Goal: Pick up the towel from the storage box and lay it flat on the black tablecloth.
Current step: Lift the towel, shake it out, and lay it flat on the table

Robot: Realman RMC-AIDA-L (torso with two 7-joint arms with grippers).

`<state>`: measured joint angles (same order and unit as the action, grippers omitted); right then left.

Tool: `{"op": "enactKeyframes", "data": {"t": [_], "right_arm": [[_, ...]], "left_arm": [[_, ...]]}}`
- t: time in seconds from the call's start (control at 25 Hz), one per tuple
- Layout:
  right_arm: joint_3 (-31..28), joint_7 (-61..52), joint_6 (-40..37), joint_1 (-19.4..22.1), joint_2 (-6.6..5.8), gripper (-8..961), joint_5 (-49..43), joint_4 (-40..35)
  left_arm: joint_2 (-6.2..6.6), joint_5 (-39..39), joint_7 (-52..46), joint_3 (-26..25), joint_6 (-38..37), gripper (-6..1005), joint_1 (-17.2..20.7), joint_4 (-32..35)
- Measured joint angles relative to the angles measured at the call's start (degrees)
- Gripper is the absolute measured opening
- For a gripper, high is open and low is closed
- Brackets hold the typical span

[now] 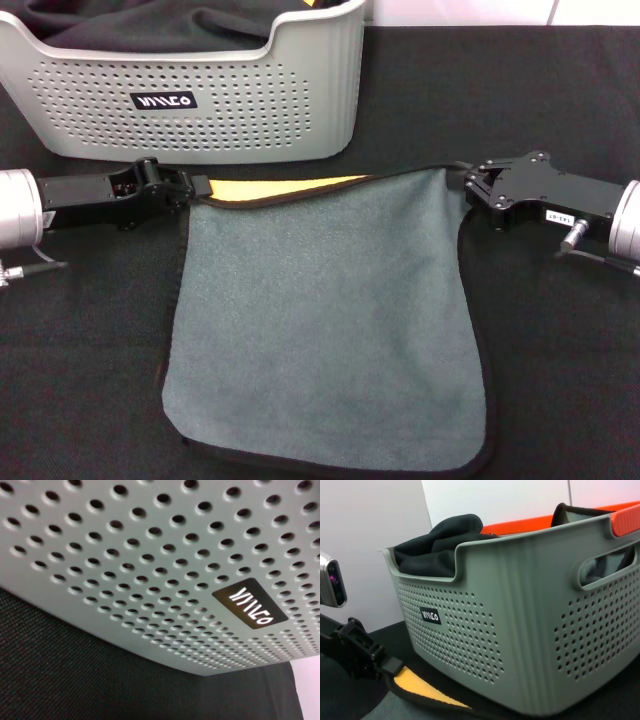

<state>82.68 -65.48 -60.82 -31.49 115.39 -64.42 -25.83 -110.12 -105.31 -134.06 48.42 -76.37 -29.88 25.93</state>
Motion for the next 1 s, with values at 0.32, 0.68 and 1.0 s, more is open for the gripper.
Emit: {"op": "enactKeyframes", "data": {"t": [0.32,0.68,1.0], "right_arm": [[-1.8,0.2,-0.3,-0.2,-0.51,4,0.0,-0.7],[-2.4,0.5,-0.2,-1.0,-1.03,4,-0.2,-0.9],[-3.0,0.6,0.0,-1.5,-1.46,4,-0.1,-0.9]], "left_arm": [[-0.32,1.2,1.3,-0.3,-0.2,100,-0.5,0.0],[-0.45,1.6,1.6,-0.3,0.0,106,-1.4,0.1],[-0.47,2.4,2.8,-0.3,1.0,111,-1.8,0.1]]}}
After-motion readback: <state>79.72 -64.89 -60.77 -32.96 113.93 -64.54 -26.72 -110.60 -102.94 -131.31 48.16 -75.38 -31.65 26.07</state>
